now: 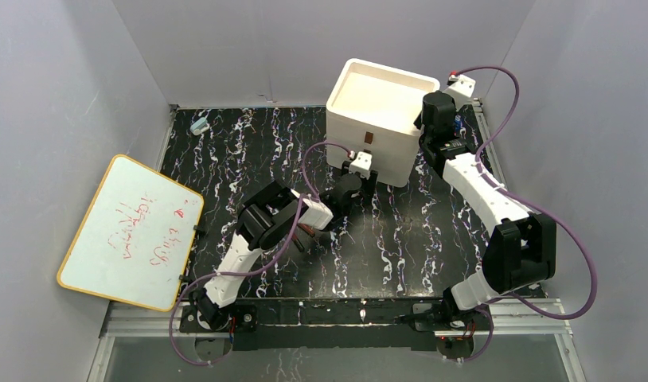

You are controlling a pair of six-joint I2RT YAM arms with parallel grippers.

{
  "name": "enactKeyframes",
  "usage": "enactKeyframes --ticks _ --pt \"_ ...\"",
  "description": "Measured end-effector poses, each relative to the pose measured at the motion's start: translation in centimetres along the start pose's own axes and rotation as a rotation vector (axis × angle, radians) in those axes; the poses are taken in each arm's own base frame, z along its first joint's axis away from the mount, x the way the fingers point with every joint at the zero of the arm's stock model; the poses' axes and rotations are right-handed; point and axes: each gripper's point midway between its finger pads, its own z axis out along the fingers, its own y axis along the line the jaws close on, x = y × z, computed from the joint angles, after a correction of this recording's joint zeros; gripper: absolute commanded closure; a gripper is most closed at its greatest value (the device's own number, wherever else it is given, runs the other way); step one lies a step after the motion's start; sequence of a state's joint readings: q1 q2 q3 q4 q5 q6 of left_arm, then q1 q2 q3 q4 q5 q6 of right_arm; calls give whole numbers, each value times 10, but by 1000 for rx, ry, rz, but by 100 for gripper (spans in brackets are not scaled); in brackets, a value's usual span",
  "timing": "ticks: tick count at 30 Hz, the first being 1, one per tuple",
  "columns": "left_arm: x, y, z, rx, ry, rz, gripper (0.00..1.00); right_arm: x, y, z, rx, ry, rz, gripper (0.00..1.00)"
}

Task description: Organize the makeup

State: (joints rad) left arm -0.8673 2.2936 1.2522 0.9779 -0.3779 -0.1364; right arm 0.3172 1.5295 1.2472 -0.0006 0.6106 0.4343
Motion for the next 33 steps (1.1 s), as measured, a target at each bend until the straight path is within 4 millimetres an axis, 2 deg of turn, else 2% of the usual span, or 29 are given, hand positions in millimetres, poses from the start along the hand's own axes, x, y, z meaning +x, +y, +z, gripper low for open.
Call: enactKeyframes --ticks 2,6,10,14,17,18,20,22,24,25,28,30,33 --pt "4 1 1 -6 12 2 71 0 0 0 0 0 -1 99" --pt "8 3 3 -19 25 9 77 0 0 0 0 0 -2 99" --pt "9 5 3 -29 30 12 93 0 0 0 0 0 -5 99" --pt "9 8 4 -37 33 18 100 1 0 0 0 2 -6 99" --pt "9 8 3 -37 35 20 100 1 0 0 0 2 -7 99" --pt "9 8 3 -36 35 20 95 1 0 0 0 2 -7 99" --pt "9 8 3 -34 36 20 72 1 0 0 0 2 -9 99" --pt "8 7 2 -26 36 14 56 1 0 1 -1 2 -12 99" --pt "4 5 2 -16 30 0 45 1 0 1 -1 2 -15 99" --pt "2 4 1 -12 26 -7 43 1 0 1 -1 2 -17 99" --pt "-9 3 -1 -7 9 -27 42 1 1 1 -1 2 -18 99" --pt "-12 3 -2 -7 3 -32 45 1 1 1 -1 2 -21 99" --pt "-16 3 -2 -7 -5 -37 61 1 1 1 1 5 -25 99"
